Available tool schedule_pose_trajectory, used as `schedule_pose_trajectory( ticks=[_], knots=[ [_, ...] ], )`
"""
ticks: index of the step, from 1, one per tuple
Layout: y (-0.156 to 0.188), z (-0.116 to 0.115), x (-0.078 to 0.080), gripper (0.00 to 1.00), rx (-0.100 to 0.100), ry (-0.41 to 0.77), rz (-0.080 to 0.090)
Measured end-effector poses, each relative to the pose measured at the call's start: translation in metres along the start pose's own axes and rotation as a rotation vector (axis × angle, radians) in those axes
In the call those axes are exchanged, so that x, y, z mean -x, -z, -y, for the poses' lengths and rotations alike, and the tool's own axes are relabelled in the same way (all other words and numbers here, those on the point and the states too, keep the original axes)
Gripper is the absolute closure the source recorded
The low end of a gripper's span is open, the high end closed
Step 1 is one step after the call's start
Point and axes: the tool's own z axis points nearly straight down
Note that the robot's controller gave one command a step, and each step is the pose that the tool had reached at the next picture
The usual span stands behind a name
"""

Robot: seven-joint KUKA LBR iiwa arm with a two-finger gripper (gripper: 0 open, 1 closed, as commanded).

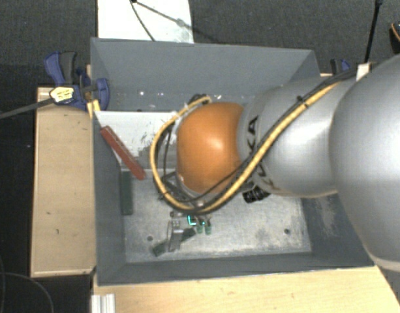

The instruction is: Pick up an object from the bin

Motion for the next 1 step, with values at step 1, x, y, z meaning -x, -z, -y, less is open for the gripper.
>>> schedule_pose_trajectory(
  ticks=[1],
  knots=[
    [-0.0836, 0.0524, 0.0218, 0.0, -0.003, 0.09, 0.001]
  ],
)
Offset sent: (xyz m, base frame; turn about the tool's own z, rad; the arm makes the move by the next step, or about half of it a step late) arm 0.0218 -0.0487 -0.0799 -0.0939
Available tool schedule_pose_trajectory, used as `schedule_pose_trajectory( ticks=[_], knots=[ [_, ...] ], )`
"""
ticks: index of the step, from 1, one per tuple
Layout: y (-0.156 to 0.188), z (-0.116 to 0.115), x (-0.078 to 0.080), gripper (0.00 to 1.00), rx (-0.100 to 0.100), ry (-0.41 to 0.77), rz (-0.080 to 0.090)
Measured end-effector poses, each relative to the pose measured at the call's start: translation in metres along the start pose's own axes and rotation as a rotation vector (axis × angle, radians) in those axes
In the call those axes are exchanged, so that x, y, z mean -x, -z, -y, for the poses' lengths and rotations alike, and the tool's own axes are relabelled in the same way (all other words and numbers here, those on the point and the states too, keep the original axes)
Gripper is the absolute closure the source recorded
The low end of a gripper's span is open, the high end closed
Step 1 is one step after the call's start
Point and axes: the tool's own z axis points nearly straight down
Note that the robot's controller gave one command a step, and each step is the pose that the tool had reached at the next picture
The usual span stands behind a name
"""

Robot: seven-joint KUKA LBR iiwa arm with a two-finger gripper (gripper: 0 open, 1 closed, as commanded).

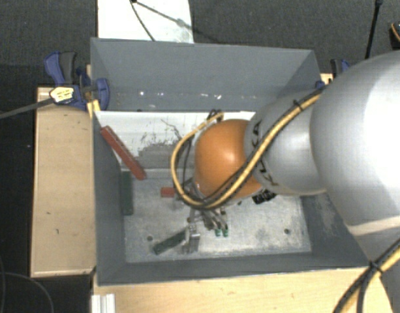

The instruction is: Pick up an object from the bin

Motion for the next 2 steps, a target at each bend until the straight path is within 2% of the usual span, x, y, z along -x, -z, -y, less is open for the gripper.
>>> schedule_pose_trajectory(
  ticks=[1, 2],
  knots=[
    [0.004, -0.004, 0.001, 1.0, 0.004, -0.002, 0.006],
    [0.149, -0.022, -0.014, 1.0, 0.005, 0.095, 0.015]
  ],
)
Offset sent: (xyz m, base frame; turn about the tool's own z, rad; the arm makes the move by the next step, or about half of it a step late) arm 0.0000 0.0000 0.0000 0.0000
